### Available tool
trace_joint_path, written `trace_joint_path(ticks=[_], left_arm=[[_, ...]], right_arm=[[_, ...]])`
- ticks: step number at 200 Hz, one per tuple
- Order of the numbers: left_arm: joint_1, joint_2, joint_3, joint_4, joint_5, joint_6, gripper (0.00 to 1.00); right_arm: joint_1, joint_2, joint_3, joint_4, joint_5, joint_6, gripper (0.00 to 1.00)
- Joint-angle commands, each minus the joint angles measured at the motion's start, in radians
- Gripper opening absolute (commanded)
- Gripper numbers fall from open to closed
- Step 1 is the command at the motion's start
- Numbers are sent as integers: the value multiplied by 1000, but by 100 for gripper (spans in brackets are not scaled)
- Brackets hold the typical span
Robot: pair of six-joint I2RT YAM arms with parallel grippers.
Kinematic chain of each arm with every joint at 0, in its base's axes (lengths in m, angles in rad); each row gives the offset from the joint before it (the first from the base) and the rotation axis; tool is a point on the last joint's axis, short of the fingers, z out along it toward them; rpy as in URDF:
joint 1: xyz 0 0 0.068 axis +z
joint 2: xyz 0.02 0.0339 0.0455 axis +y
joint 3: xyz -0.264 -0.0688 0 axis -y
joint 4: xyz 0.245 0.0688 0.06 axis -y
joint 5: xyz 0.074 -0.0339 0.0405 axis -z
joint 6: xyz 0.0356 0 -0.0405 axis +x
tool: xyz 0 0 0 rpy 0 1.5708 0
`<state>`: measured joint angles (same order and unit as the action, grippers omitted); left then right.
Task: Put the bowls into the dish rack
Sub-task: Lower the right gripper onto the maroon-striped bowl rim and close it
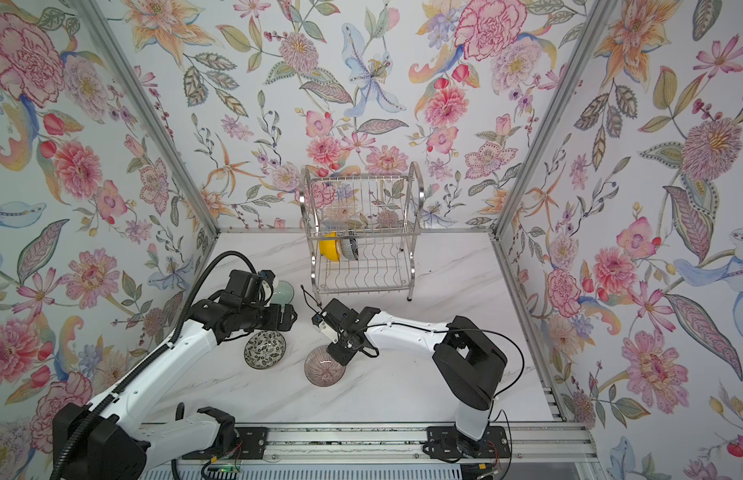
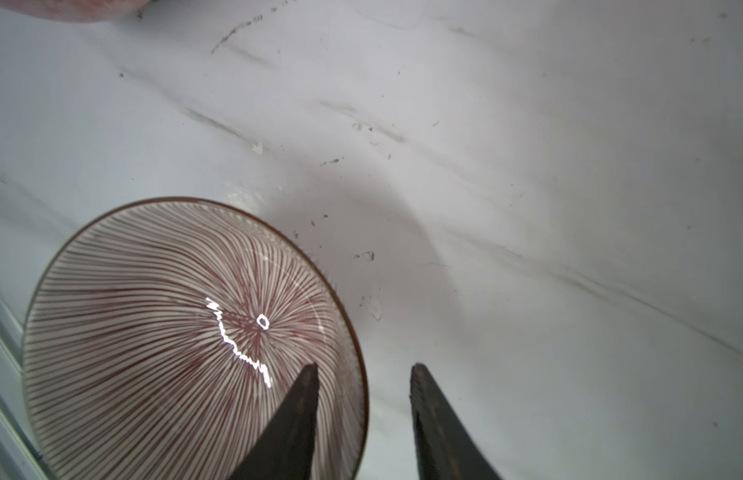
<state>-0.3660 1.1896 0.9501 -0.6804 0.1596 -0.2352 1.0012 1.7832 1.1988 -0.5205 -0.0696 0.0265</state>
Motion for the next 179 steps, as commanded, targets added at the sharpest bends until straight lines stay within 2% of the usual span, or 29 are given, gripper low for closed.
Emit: trace_joint_path(ticks=[1, 53, 106, 131, 179], left_arm=[[-5, 22, 30, -16, -44, -11, 99], [-4, 55, 54, -6, -54, 7, 99], [-5, 73, 69, 28, -17, 27, 99], [-10, 81, 65, 49, 23, 40, 99], [-28, 92, 62, 62, 32, 68, 99]], right_arm=[[-1, 17, 33, -34, 13, 15, 30], [-34, 21, 35, -49, 2, 33, 8], [-137, -43, -25, -50, 10, 53, 4], [-195, -70, -65, -45, 12, 74, 4], [-288, -123, -161, 9, -2, 131, 5]])
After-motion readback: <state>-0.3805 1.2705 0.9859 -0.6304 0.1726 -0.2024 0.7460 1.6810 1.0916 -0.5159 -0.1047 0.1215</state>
